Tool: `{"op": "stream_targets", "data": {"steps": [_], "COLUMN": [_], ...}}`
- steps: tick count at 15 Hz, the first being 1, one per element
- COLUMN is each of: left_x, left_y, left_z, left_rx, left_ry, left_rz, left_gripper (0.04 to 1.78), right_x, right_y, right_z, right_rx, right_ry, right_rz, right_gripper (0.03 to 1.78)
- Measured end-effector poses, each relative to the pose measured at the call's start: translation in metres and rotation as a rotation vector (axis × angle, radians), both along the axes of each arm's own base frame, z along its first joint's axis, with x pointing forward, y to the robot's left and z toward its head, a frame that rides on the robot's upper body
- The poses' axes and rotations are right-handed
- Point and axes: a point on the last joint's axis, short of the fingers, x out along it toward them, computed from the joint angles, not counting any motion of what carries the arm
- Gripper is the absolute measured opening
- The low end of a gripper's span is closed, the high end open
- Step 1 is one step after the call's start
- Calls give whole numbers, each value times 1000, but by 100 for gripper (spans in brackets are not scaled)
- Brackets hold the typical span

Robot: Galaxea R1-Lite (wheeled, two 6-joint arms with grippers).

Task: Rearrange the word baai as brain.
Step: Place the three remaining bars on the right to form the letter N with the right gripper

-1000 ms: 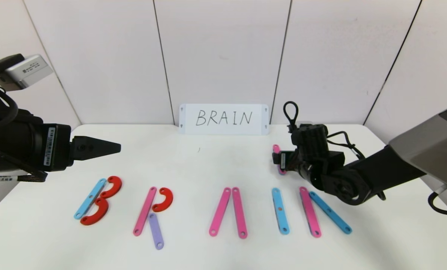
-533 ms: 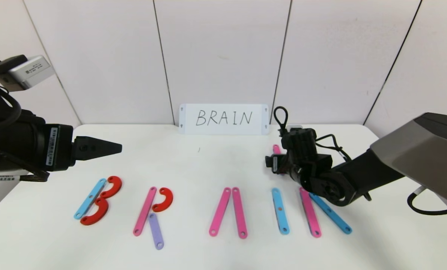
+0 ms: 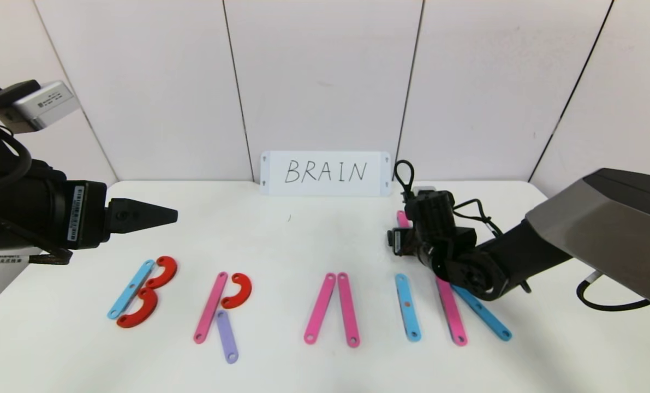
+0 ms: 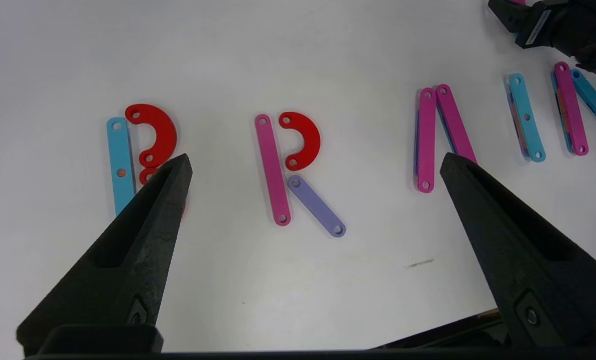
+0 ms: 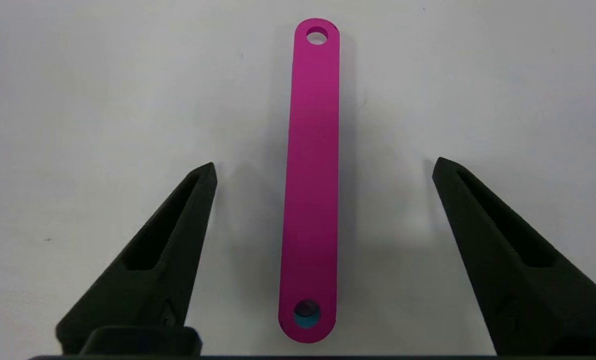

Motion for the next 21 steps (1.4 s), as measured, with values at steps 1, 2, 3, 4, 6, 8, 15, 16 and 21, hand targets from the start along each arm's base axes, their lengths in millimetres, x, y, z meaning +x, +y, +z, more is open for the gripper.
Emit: {"op": "stream_targets", "data": {"steps": [1,2,3,4,6,8,15,16,21], "left_x": [0,0,0,0,-1,-1,-1,-1,-1], "left_y": [0,0,0,0,0,0,0,0,0], "left_z": [0,0,0,0,1,1,1,1,1], "left_rx": [0,0,0,0,-1,-1,-1,-1,-1], "left_ry": [0,0,-1,-2,-3,-3,-3,-3,-3], "left_rz": [0,0,1,1,1,1,0,-1,-1], "left_gripper": [174,174,174,174,174,174,174,174,174], "right_x": [0,1,1,1,2,3,-7,-13,-65], "right_y": [0,0,0,-1,-1,-3,-29,-36,-90], "right_z": [-1,-2,-3,-4,-4,-5,27,37,73], "right_rx": [0,-1,-2,-3,-4,-5,-21,-22,-53], "right_ry": [1,3,5,7,9,9,45,45,76], "right_rz": [-1,-2,-2,-3,-5,-11,-61,-72,-149], "right_gripper": [133,118,98,79,45,31,30,30,30]}}
